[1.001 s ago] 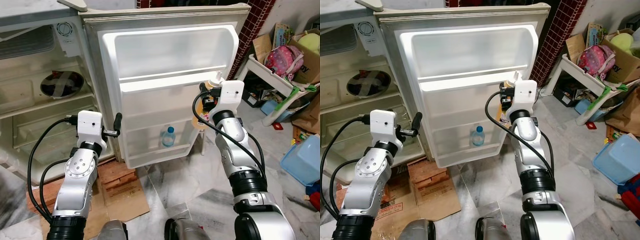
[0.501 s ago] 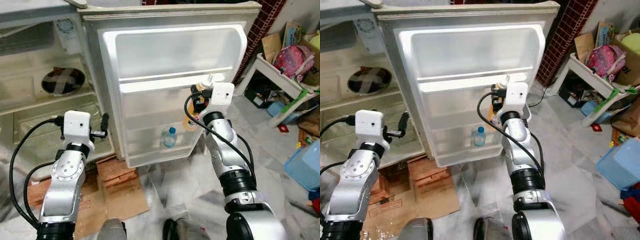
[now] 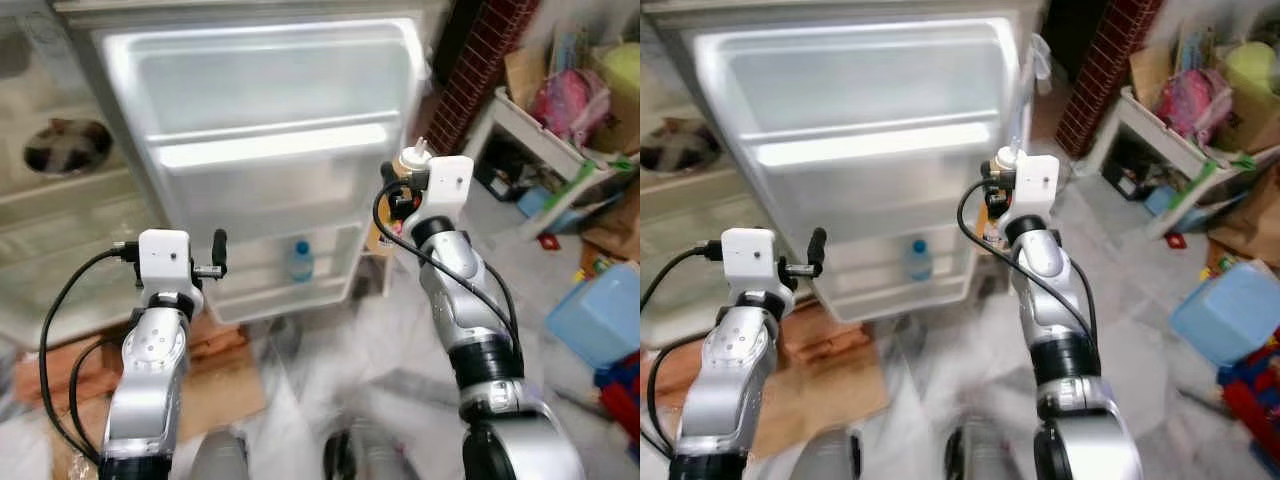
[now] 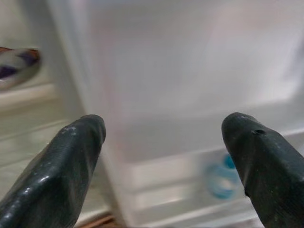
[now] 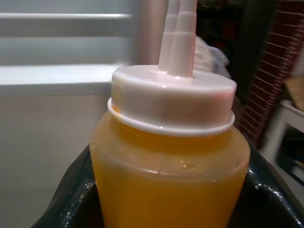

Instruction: Restocking fridge

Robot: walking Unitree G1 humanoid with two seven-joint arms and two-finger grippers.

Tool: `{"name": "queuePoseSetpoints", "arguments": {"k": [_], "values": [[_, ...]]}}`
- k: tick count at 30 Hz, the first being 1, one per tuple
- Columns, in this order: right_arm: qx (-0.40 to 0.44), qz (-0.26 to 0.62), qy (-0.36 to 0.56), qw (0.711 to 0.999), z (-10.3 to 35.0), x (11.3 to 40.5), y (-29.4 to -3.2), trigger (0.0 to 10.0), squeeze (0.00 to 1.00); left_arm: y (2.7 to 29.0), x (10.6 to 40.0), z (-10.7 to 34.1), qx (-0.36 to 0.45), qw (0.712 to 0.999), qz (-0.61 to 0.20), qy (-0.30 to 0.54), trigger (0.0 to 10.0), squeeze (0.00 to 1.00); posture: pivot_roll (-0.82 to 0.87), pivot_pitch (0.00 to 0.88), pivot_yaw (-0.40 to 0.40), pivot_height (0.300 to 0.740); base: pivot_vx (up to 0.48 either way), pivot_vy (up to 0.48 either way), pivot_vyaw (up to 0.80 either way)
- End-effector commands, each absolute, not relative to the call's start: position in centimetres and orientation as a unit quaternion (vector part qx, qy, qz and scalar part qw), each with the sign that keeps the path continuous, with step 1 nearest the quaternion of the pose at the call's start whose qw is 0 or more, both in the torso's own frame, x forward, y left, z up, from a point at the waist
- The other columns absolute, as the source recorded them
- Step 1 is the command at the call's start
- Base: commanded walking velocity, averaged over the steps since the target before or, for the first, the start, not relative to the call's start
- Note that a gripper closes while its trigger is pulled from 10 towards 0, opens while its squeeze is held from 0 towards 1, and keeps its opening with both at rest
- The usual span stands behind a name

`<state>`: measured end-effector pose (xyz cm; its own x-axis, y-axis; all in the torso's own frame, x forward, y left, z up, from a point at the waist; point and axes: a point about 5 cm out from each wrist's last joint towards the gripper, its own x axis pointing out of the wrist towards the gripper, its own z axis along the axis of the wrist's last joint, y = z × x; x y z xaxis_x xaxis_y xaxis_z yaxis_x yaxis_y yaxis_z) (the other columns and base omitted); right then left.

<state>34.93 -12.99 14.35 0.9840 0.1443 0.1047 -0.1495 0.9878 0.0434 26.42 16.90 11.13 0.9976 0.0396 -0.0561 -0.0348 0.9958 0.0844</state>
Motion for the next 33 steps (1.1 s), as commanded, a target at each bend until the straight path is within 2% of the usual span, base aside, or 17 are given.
{"name": "queuePoseSetpoints", "arguments": {"k": [1,12,21,33], "values": [[0.029,0.087,-0.064,0.994,15.1,34.9,-12.5,10.0,0.0,18.0,26.1,11.0,0.047,0.997,0.044,0.03,10.0,0.0,0.07,0.166,-0.085,0.74,0.0,0.0,0.0],[0.031,0.11,-0.061,0.991,14.7,34.5,-12.1,10.0,0.0,19.6,26.2,10.1,0.066,0.99,0.111,0.051,10.0,0.0,0.06,0.156,-0.088,0.74,0.0,0.0,0.0],[0.035,0.121,-0.066,0.99,14.9,34.4,-11.8,10.0,0.0,21.0,26.3,10.1,0.058,0.989,0.126,0.044,10.0,0.0,0.06,0.15,-0.079,0.74,0.0,0.0,0.0],[0.018,0.196,-0.104,0.975,16.3,34.1,-10.0,10.0,0.0,20.6,26.7,10.2,0.051,0.991,0.121,0.038,10.0,0.0,0.06,0.156,-0.081,0.74,0.338,0.0,0.04]]}}
